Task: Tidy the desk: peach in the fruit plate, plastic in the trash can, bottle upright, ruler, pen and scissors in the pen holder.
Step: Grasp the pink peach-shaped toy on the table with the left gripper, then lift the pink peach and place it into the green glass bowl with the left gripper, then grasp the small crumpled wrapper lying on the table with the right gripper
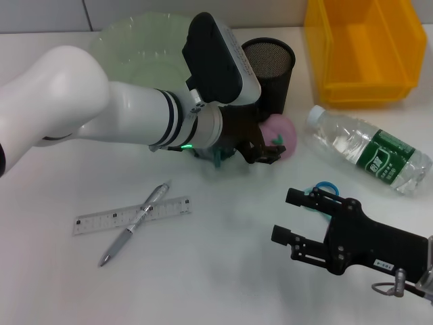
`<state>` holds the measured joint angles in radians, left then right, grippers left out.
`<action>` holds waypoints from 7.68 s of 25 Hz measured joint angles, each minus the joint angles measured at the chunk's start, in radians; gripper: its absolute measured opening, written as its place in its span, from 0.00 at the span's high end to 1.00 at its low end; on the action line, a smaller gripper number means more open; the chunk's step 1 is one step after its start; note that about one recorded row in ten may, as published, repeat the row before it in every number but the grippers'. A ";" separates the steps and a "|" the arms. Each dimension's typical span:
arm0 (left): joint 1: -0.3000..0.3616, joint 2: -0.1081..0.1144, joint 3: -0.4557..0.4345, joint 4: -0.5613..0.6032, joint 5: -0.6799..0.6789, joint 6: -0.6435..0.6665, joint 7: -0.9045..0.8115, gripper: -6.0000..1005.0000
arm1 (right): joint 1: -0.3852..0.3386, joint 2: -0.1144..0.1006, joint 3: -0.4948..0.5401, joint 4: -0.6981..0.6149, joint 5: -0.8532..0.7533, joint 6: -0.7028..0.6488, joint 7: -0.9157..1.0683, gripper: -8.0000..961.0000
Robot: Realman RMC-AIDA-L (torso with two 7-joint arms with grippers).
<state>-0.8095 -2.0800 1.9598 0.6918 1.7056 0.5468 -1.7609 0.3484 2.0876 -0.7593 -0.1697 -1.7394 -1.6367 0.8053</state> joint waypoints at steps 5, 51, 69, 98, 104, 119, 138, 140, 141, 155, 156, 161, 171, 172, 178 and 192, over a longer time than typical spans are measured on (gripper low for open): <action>0.005 0.000 0.005 -0.001 -0.001 -0.019 -0.001 0.33 | 0.003 0.000 0.000 0.002 0.000 0.000 0.000 0.23; 0.386 0.009 -0.528 0.379 0.069 0.183 -0.026 0.90 | 0.016 -0.001 0.012 0.003 0.000 0.015 0.000 0.23; 0.246 0.013 -0.537 0.118 0.076 -0.039 -0.017 0.67 | 0.024 0.000 0.012 0.006 0.000 0.015 0.009 0.23; 0.438 0.012 -0.925 0.174 -0.127 1.021 0.448 0.25 | 0.070 -0.001 0.015 0.002 0.053 0.075 0.056 0.23; 0.472 0.017 -0.903 0.154 -0.067 1.069 0.497 0.25 | 0.103 -0.004 0.015 -0.007 0.054 0.100 0.105 0.23; 0.435 0.010 -0.903 0.123 0.119 1.043 0.474 0.25 | 0.240 -0.008 -0.137 -0.301 0.039 0.319 0.619 0.23; 0.436 0.012 -0.903 0.100 0.119 1.045 0.473 0.25 | 0.488 -0.008 -0.403 -0.551 -0.425 0.381 1.214 0.23; 0.432 0.012 -0.902 0.100 0.119 1.042 0.473 0.25 | 0.511 -0.008 -0.412 -0.551 -0.455 0.385 1.250 0.23; 0.431 0.012 -0.900 0.100 0.119 1.042 0.473 0.25 | 0.523 -0.008 -0.414 -0.552 -0.475 0.389 1.266 0.23; 0.421 0.011 -0.897 0.095 0.116 1.035 0.473 0.26 | 0.581 0.002 -0.546 -0.510 -0.518 0.519 1.365 0.23; 0.419 0.011 -0.897 0.093 0.116 1.035 0.474 0.26 | 0.578 0.002 -0.558 -0.503 -0.505 0.533 1.365 0.23; 0.414 0.011 -0.897 0.087 0.116 1.025 0.474 0.26 | 0.564 0.003 -0.619 -0.481 -0.424 0.582 1.345 0.23; 0.401 0.011 -0.897 0.077 0.119 1.009 0.475 0.26 | 0.564 0.005 -0.695 -0.442 -0.356 0.655 1.348 0.23; 0.400 0.012 -0.897 0.077 0.119 1.006 0.475 0.26 | 0.564 0.005 -0.696 -0.437 -0.355 0.659 1.348 0.23; 0.398 0.012 -0.897 0.077 0.120 1.002 0.475 0.26 | 0.566 0.005 -0.734 -0.426 -0.329 0.685 1.350 0.23; 0.391 0.011 -0.897 0.075 0.122 0.986 0.474 0.26 | 0.573 0.005 -0.777 -0.404 -0.301 0.725 1.356 0.23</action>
<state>-0.4185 -2.0691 1.0630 0.7669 1.8273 1.5324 -1.2870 0.9219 2.0923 -1.5360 -0.5733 -2.0408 -0.9112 2.1609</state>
